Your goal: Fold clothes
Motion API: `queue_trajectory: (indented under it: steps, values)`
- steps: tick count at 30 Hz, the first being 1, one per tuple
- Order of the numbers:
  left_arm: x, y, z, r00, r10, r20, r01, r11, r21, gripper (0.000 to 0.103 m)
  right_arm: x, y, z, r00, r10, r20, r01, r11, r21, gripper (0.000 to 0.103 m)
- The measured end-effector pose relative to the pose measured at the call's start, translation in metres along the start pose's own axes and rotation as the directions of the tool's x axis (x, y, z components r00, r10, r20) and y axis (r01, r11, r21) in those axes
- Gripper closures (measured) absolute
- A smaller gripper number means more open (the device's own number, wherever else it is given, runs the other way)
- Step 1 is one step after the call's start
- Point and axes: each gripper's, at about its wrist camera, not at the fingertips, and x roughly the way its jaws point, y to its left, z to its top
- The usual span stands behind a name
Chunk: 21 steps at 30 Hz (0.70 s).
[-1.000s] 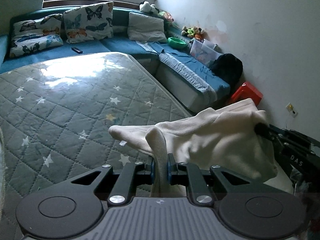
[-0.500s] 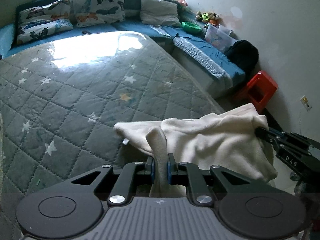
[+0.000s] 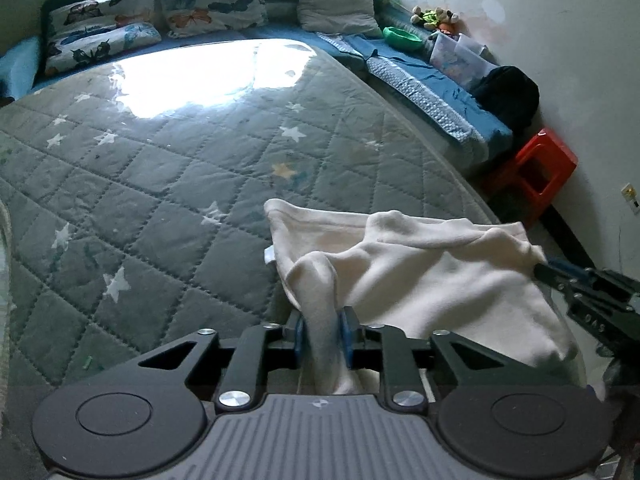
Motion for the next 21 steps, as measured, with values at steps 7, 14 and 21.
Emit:
queue_trajectory:
  steps: [7,14,21]
  values:
    - [-0.01,-0.004,0.008,1.0,0.025,0.013,-0.025,1.0,0.015,0.067,0.0,0.011,0.011,0.998,0.069,0.01,-0.069,0.998,-0.004,0.083]
    - [-0.01,-0.01,0.014,0.999,0.04,0.015,-0.04,0.998,0.043,0.064,0.029,0.033,0.02,0.992,0.122,-0.023,-0.122,0.993,-0.002,0.083]
    - [0.016,-0.012,0.016,0.996,0.085,-0.018,-0.084,0.995,0.06,0.06,0.044,0.04,0.022,0.993,0.111,-0.038,-0.111,0.994,-0.008,0.081]
